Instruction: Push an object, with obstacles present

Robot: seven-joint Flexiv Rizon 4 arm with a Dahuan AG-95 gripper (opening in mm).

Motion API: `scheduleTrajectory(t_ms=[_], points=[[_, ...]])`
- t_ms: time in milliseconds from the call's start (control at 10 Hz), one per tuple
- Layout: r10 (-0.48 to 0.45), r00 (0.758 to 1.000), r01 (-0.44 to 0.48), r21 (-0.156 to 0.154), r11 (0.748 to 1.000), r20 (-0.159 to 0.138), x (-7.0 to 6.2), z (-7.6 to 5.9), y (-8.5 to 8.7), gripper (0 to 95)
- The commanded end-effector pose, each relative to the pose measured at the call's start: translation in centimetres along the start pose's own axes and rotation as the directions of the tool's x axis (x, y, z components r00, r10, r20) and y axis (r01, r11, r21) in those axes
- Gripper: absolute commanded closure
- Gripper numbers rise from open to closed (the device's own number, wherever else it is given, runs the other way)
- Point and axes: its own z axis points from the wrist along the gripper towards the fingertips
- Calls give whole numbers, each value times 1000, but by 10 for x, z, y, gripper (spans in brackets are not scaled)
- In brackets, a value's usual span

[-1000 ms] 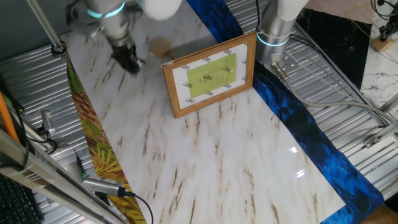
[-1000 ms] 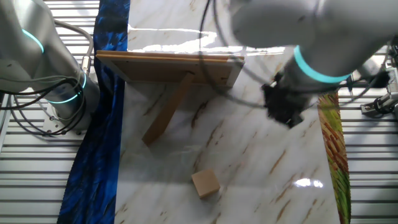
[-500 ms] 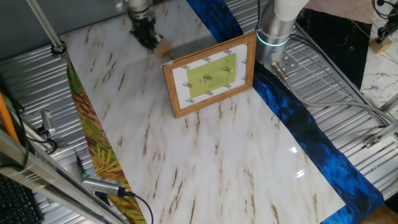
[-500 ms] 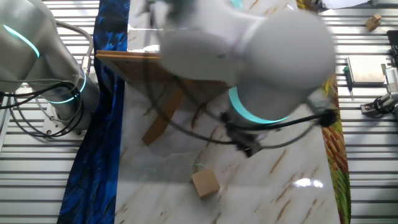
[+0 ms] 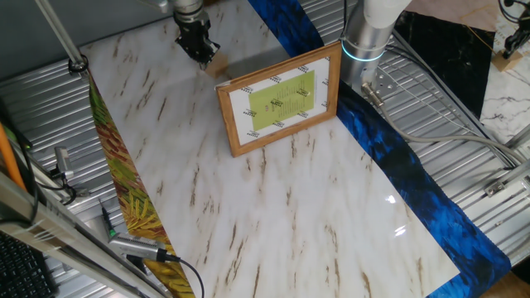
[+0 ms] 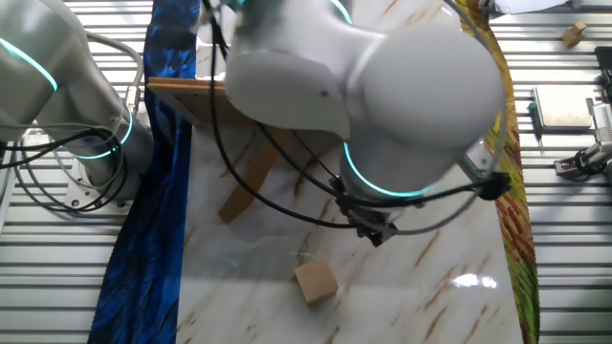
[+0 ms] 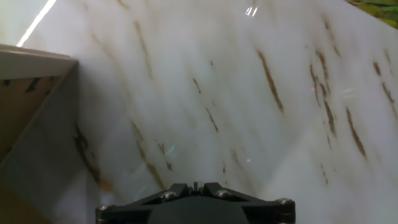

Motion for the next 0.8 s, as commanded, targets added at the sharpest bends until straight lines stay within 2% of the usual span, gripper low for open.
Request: scheduleTrajectory(t_ms=[100, 400, 700, 800], points=[[38, 998, -37, 7, 999, -45, 2, -1, 2, 950], [61, 996, -61, -12, 998, -67, 2, -1, 2, 950], [66, 992, -71, -42, 997, -110, 2, -1, 2, 950], [66, 989, -74, -54, 996, -131, 6, 1, 2, 950]])
